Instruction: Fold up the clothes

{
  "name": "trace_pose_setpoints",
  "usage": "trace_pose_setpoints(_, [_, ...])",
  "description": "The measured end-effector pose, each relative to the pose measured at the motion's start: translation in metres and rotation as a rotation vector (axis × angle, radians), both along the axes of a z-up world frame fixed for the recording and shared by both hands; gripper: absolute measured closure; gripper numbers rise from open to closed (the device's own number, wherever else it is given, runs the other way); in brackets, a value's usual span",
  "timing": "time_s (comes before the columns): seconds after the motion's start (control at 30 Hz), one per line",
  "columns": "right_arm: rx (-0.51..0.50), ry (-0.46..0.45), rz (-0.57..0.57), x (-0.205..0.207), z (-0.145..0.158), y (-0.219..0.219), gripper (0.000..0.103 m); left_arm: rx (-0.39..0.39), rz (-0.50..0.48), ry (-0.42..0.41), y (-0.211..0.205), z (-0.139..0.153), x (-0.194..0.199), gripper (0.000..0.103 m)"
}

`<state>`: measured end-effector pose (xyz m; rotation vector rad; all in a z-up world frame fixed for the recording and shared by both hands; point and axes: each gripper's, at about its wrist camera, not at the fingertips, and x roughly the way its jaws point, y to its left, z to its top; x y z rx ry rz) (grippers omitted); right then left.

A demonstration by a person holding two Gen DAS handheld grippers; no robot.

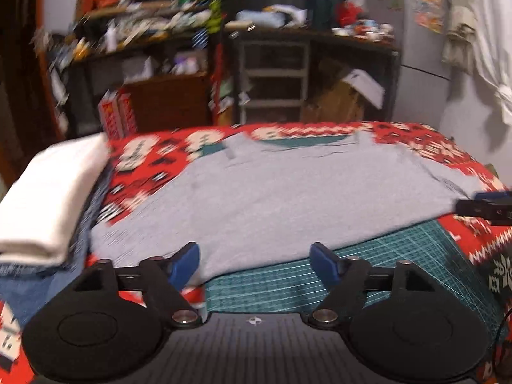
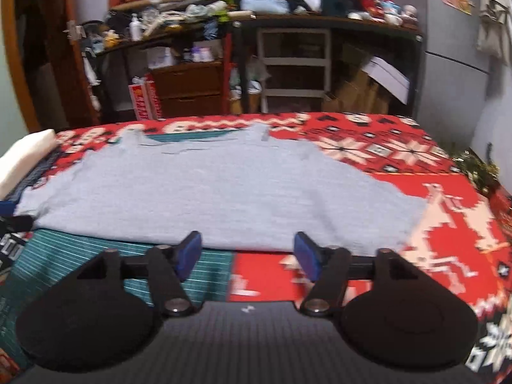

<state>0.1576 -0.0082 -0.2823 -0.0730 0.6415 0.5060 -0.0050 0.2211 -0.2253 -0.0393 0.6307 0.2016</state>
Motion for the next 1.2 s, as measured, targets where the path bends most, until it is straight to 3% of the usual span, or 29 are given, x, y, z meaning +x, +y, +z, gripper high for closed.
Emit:
trace_pose_setpoints(0.07, [-0.007,-0.040,0.012,-0.009,-0.001,0.013,0.011,0.024,-0.033,-0.015,-0.013,-0.007,0.004,0.013])
trace_pose_setpoints(0.2, [-0.040,-0.101,0.035,-0.022,-0.009,0.035,0.001,0.050,-0.065,-0.035,-0.031,-0.017,0.013,0.013])
trace_pose_setpoints(0.33, [-0.068,-0.129,0.026,-0.027,-0.021,0.046,0.001,0.024,-0.053,-0.067,-0.035,-0.024,0.018,0.010])
trace_pose_setpoints(0.5, [-0.136,-0.107,0.051,-0.031,-0.038,0.059,0.000,0.088,-0.048,-0.066,-0.044,-0.037,0.019,0.010])
trace_pose_setpoints(0.7, [-0.158,-0.090,0.048,-0.033,-0.047,0.061,0.000,0.051,-0.047,-0.039,-0.040,-0.047,0.019,0.010])
trace_pose_setpoints(0.9, [-0.079,-0.001,0.041,-0.017,-0.049,0.051,0.000,-0.013,-0.044,-0.002,-0.034,-0.050,0.024,0.007])
trace_pose_setpoints(1.2, [-0.078,0.004,0.039,-0.013,-0.049,0.050,0.000,-0.013,-0.046,0.000,-0.036,-0.051,0.023,0.005])
